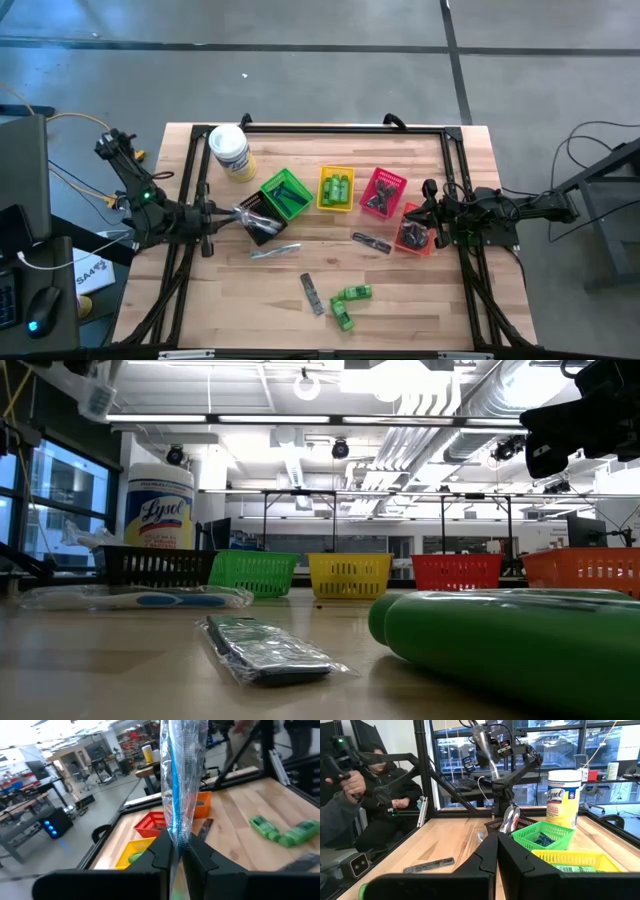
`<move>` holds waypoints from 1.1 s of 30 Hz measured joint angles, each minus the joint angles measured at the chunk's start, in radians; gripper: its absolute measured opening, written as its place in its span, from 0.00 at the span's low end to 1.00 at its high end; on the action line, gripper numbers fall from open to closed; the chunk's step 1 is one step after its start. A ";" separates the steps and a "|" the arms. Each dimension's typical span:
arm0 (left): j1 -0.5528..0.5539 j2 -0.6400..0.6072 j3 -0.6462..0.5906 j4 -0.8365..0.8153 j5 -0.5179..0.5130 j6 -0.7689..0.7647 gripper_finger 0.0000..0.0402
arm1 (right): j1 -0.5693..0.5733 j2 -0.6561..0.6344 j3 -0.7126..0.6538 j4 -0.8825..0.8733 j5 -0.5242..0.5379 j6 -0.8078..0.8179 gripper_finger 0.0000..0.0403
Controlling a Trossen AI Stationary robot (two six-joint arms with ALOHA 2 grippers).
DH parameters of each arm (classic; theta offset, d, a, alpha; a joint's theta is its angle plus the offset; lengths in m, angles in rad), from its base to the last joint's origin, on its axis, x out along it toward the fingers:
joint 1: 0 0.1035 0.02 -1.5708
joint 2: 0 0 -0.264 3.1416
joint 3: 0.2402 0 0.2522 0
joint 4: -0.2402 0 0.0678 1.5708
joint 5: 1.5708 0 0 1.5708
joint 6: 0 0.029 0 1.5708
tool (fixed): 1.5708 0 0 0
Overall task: Pick & Place Travel size toiletries
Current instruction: Put the bottom blue toothbrush into the black bin
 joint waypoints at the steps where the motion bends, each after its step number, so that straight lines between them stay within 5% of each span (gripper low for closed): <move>1: 0.000 0.015 0.002 0.001 0.021 0.000 0.05 | 0.000 0.000 0.000 0.000 0.001 0.000 0.01; 7: 0.056 0.162 0.023 -0.006 0.193 0.047 0.05 | 0.000 0.000 0.000 0.000 0.003 0.000 0.01; 15: 0.308 0.326 0.114 -0.028 0.535 0.105 0.05 | 0.000 0.000 0.000 0.000 0.000 0.000 0.01; 33: 0.683 0.241 0.165 -0.156 0.879 0.225 0.05 | 0.000 0.000 0.000 -0.022 -0.002 0.000 0.01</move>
